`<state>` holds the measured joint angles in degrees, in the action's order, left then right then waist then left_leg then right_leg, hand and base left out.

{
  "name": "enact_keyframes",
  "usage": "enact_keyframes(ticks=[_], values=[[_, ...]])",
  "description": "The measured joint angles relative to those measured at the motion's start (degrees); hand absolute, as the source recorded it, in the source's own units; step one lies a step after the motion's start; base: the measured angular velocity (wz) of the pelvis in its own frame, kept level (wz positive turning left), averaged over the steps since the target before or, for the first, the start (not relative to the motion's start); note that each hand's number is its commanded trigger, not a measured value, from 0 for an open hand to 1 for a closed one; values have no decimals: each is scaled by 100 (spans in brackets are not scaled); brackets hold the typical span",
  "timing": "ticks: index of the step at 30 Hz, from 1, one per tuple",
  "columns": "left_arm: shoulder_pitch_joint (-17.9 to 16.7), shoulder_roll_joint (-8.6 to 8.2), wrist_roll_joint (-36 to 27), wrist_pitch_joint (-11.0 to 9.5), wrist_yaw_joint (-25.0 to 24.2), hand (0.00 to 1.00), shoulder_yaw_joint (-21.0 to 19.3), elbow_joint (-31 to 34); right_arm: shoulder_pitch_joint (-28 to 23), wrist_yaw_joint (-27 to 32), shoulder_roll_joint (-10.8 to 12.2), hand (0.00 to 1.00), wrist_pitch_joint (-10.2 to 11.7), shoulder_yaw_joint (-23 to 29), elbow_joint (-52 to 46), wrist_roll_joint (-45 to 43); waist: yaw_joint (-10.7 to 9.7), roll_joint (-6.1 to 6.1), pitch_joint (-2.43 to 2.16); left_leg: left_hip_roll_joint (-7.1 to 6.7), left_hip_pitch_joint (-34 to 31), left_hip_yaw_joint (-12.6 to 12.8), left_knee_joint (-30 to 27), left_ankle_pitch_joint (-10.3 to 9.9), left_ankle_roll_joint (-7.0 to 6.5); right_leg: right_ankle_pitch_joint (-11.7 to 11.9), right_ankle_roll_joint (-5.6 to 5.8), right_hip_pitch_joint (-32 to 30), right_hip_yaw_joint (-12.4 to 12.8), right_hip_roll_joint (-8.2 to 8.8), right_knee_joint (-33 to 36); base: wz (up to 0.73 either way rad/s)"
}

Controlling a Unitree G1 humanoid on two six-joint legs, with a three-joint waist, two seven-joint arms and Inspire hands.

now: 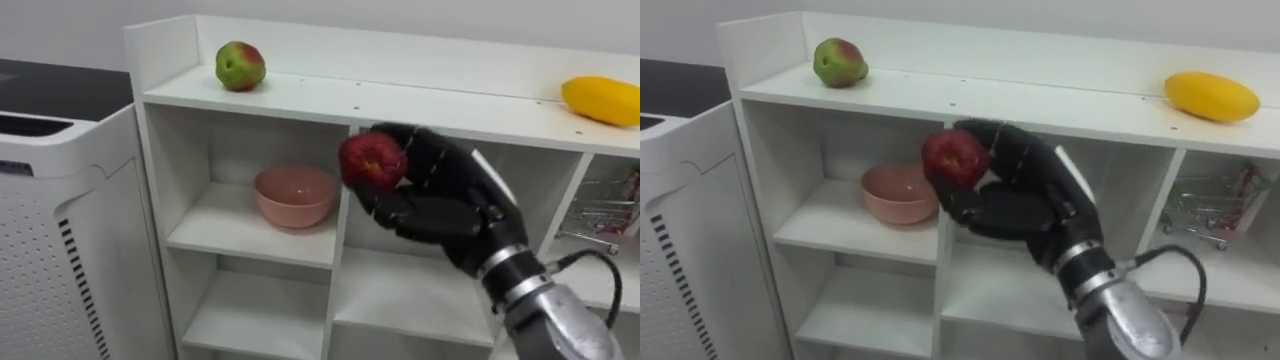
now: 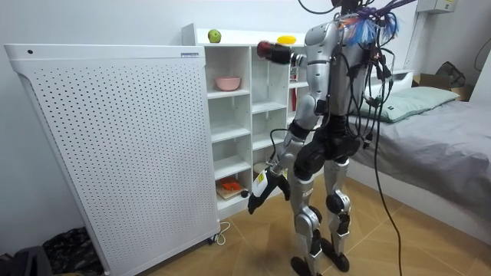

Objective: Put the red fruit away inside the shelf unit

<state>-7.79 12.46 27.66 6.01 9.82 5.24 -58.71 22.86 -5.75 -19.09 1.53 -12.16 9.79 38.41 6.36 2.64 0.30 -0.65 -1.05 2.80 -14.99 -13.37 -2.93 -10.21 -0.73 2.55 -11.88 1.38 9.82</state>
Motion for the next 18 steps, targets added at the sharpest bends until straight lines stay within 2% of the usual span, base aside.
enact_keyframes(ticks=[1,2,3,6,9,14,16,18], values=[[34,-7,-1,-6,0,0,37,-3,0,-16,45,100,-29,-2,130,6,1,-26,5,-2,-76,0,-28,5,-8,1,1,-80,-4,9,29,0],[105,-29,-23,-19,6,0,94,-66,-2,3,118,100,-36,-2,353,38,32,-118,57,-6,-192,10,-73,14,-25,4,5,-207,-31,26,110,-3],[182,-36,-116,-6,26,0,209,-126,-4,-12,190,100,-32,-5,621,192,17,-197,36,-17,-328,22,-80,37,-49,7,7,-365,-86,54,174,-4],[330,-38,-393,-6,101,0,408,-261,-1,25,280,100,-24,7,1552,679,-5,-293,16,-37,-550,30,-95,102,-63,5,7,-666,-102,100,357,0],[504,-90,-778,-14,104,0,544,-559,28,21,422,100,4,14,2339,1172,17,-368,62,-36,-788,98,-176,138,-67,2,5,-993,-69,129,555,-10],[566,-219,-1107,-53,238,0,575,-547,41,68,569,100,20,51,2989,2398,34,-418,97,-54,-1373,271,-340,202,-107,-31,-39,-1777,-91,250,1021,-17],[577,-290,-1261,-78,354,0,647,-575,56,69,571,100,46,52,3315,2850,50,-439,126,-95,-1467,292,-346,232,-127,-73,-57,-1936,-80,308,1171,-2],[597,-303,-1505,-115,374,0,704,-574,58,86,573,100,36,120,3556,3505,58,-460,175,-108,-1748,322,-437,231,-131,-107,-66,-2262,-79,363,1406,0]])
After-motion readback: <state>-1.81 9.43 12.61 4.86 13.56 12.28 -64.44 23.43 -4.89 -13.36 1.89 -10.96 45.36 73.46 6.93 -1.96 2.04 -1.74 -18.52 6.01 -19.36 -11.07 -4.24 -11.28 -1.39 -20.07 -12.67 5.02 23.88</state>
